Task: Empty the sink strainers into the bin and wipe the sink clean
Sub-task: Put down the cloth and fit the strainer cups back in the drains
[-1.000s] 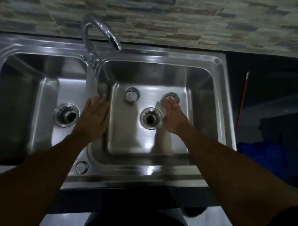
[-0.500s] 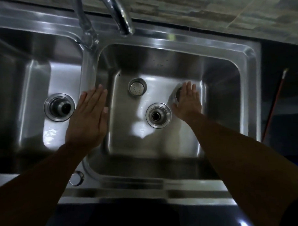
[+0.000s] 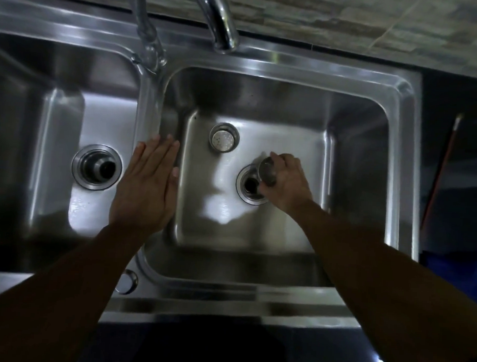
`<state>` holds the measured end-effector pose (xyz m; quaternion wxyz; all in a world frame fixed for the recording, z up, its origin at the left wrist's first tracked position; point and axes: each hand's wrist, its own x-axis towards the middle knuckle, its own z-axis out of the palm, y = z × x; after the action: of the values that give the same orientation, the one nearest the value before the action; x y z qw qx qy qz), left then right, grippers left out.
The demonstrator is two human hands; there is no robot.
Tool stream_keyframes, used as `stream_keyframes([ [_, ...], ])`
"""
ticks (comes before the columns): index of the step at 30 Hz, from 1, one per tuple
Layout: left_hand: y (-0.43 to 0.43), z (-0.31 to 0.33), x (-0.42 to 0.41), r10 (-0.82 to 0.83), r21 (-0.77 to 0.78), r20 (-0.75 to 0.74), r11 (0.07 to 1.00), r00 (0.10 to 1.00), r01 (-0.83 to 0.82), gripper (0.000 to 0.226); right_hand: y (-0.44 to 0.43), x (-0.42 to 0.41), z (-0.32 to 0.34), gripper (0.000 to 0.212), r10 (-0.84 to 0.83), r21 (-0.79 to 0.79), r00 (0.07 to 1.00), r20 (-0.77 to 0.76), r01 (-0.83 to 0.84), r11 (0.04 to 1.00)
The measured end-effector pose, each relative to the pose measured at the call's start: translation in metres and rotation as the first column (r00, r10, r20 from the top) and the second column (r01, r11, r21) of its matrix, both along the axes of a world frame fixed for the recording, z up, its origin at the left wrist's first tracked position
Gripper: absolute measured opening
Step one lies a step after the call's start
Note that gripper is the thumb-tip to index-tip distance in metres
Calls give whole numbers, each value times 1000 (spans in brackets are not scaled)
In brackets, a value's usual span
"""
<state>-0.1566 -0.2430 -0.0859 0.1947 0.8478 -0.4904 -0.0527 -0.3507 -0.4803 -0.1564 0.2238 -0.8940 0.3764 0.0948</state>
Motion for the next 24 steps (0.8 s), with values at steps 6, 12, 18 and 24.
stream_keyframes([
  [6,0,2,0,7,5,-22,1000,1000,-7,48,28,2,-14,83,7,63,1000,-13,-6,998],
  [12,-1,4,0,14,7,-25,1000,1000,-14,47,35,6,-30,81,18,-10,997,-75,-19,1000],
  [18,-1,7,0,26,23,-44,999,999,-25,47,48,4,-43,76,16,-128,994,-106,-30,991],
  [24,-2,7,0,30,37,-43,999,999,-28,47,56,-4,-54,70,-25,-87,996,-81,18,996],
])
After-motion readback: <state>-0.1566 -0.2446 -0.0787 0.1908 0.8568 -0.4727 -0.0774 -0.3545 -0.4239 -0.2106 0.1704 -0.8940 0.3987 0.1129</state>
